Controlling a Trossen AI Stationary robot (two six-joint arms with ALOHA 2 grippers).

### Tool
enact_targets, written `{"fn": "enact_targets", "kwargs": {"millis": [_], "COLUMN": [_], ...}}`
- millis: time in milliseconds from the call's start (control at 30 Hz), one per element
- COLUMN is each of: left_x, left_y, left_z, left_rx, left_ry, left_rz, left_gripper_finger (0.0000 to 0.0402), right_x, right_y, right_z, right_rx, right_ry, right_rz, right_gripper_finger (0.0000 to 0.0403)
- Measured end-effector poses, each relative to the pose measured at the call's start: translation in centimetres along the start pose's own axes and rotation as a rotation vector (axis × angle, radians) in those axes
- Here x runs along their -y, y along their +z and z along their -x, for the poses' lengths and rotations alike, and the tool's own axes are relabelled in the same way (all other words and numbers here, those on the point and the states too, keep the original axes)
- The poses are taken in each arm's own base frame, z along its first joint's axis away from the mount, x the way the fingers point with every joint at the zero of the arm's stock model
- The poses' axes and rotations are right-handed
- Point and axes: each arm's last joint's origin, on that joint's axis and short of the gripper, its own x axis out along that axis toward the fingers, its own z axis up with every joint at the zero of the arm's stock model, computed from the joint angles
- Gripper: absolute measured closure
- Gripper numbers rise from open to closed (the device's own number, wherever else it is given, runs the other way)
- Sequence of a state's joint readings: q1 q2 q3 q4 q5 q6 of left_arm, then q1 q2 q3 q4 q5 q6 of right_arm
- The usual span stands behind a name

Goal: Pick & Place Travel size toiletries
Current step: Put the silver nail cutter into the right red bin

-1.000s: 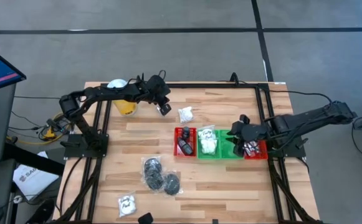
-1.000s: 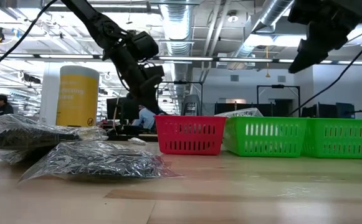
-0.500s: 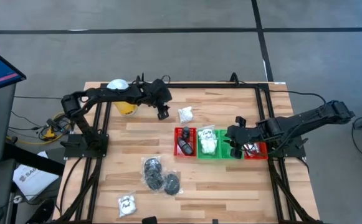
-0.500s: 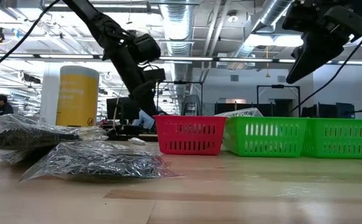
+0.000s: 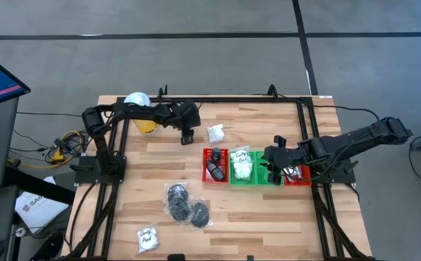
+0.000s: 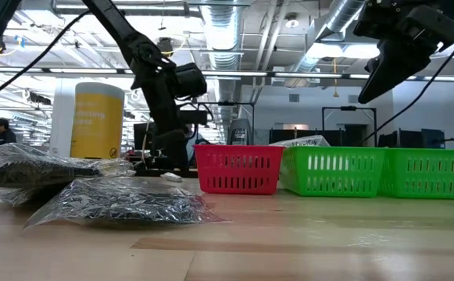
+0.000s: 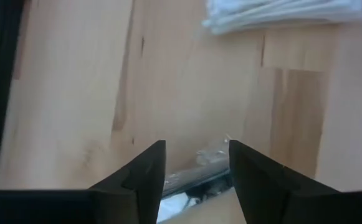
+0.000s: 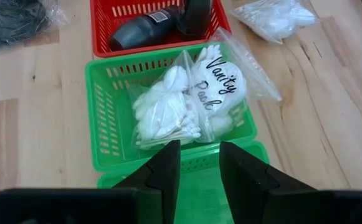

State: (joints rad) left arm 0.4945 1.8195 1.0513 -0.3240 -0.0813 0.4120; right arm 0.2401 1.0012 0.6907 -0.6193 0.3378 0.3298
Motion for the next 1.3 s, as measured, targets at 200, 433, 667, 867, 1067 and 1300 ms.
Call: {"fn": "enact_targets", "kwargs": {"millis": [200, 433, 667, 867, 1067, 1300], "left_x": [0.1, -0.2, -0.6, -0.5, -0.6, -0.6], "left_y": [-0.4, -0.5, -1.0, -1.2, -1.1, -1.0], "left_z": [0.0, 1.2, 1.3, 0.9, 0.9, 0.9], "left_rx": [-0.049, -0.065, -0.097, -0.115, -0.108, -0.085], "left_ry": [-0.010, 0.037, 0.030, 0.020, 0.022, -0.001], "left_rz": [-0.021, -0.026, -0.051, -0.076, -0.122, -0.120], "left_gripper_finger": [0.0218, 0.0218, 0.0228, 0.0229, 0.0229, 0.0229], "right_x": [0.0, 0.0, 0.0, 0.0, 0.0, 0.0], "right_y": [0.0, 0.0, 0.1, 0.2, 0.2, 0.2], "right_z": [0.0, 0.0, 0.0, 0.0, 0.0, 0.0], "right_rx": [0.000, 0.003, 0.013, 0.015, 0.016, 0.016], "right_ry": [-0.001, 0.001, 0.003, 0.004, 0.004, 0.004], "right_rz": [0.000, 0.014, 0.011, 0.011, 0.012, 0.012], "right_gripper_finger": [0.0301, 0.0301, 0.0301, 0.0301, 0.0301, 0.0301]}}
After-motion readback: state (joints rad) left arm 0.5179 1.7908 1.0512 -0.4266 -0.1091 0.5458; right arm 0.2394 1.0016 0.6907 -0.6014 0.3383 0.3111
